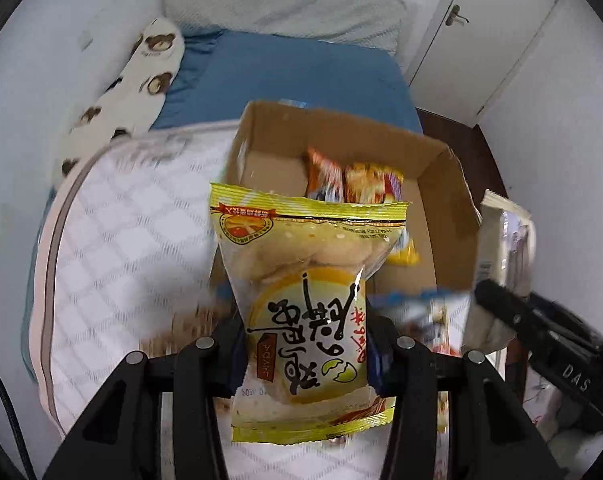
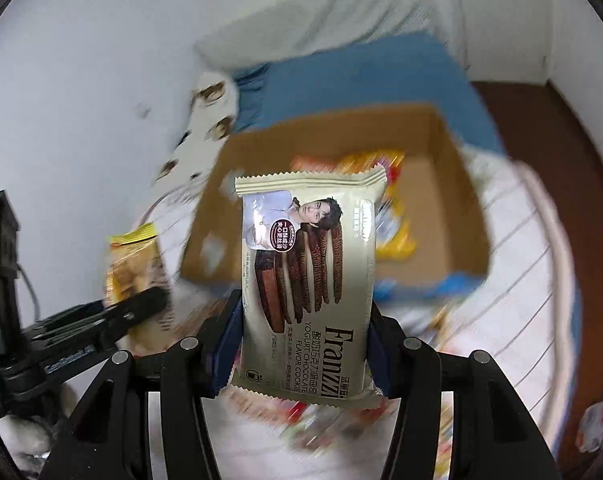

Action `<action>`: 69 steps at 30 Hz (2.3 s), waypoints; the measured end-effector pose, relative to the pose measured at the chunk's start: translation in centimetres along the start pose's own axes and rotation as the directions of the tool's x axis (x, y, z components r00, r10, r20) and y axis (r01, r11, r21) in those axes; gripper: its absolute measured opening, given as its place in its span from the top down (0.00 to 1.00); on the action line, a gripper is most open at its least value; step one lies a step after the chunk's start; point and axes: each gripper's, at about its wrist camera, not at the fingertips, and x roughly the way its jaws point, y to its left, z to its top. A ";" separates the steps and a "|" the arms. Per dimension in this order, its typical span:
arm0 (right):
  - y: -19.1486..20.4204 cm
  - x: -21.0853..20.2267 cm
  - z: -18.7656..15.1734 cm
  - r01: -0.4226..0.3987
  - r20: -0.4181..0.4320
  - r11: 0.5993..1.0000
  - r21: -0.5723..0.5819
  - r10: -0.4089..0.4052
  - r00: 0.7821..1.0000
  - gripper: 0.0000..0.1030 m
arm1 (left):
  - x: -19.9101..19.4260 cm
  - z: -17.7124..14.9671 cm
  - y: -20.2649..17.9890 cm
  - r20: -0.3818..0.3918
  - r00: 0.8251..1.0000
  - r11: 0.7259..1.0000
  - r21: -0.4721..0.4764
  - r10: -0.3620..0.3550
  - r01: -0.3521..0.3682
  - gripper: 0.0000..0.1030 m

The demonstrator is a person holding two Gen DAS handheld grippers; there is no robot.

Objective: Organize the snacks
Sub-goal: 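Carry both packs into the cardboard box and release them, then grasp the small green bag with left tool while right tool grasps panda cracker bag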

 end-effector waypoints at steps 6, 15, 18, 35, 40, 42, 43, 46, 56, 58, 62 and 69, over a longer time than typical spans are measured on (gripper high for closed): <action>-3.1 4.0 7.1 0.144 -0.017 0.989 -0.028 -0.145 0.989 0.44 | 5.6 7.4 -1.0 -0.059 0.997 0.998 0.019 0.059 -0.058 0.58; -6.1 12.4 11.3 0.279 -0.113 0.959 -0.049 -0.282 0.953 0.44 | 14.4 12.7 0.1 -0.173 0.974 0.989 0.040 0.149 -0.144 0.58; -7.0 14.9 12.1 0.294 -0.134 0.955 -0.038 -0.297 0.945 0.43 | 16.1 13.3 0.2 -0.189 0.968 0.986 0.053 0.165 -0.157 0.55; -8.0 19.6 11.6 0.265 -0.220 0.964 0.004 -0.258 0.941 0.07 | 15.3 11.8 -0.5 -0.133 0.987 0.995 0.059 0.092 -0.085 0.10; -8.0 18.8 9.5 0.261 -0.211 0.965 0.029 -0.249 0.945 0.07 | 13.3 9.9 -1.0 -0.077 0.993 0.994 0.069 0.085 -0.080 0.10; -7.8 18.4 8.9 0.265 -0.202 0.964 0.026 -0.254 0.946 0.07 | 12.5 9.3 -1.0 -0.055 0.995 0.995 0.068 0.080 -0.077 0.10; -7.6 18.0 8.4 0.269 -0.193 0.963 0.024 -0.259 0.946 0.07 | 12.0 8.9 -1.0 -0.045 0.996 0.995 0.067 0.078 -0.075 0.10; -7.1 16.9 7.7 0.279 -0.165 0.960 0.012 -0.273 0.948 0.05 | 10.5 7.7 -1.1 -0.014 0.997 0.995 0.067 0.077 -0.076 0.10; -3.6 10.0 5.3 0.307 0.005 0.951 -0.048 -0.307 0.952 0.05 | 3.7 3.4 -1.5 0.119 0.991 0.995 0.072 0.066 -0.075 0.10; -2.7 8.2 4.4 0.308 0.044 0.950 -0.059 -0.306 0.951 0.05 | 2.2 2.4 -1.6 0.141 0.988 0.994 0.079 0.063 -0.074 0.10; -1.4 5.3 2.9 0.296 0.084 0.953 -0.068 -0.290 0.953 0.05 | -0.3 0.6 -2.0 0.172 0.984 0.995 0.080 0.044 -0.058 0.10; 0.5 0.5 0.0 0.287 0.150 0.956 -0.063 -0.275 0.950 0.05 | -4.9 -1.9 -2.4 0.240 0.970 0.996 0.077 0.025 -0.045 0.10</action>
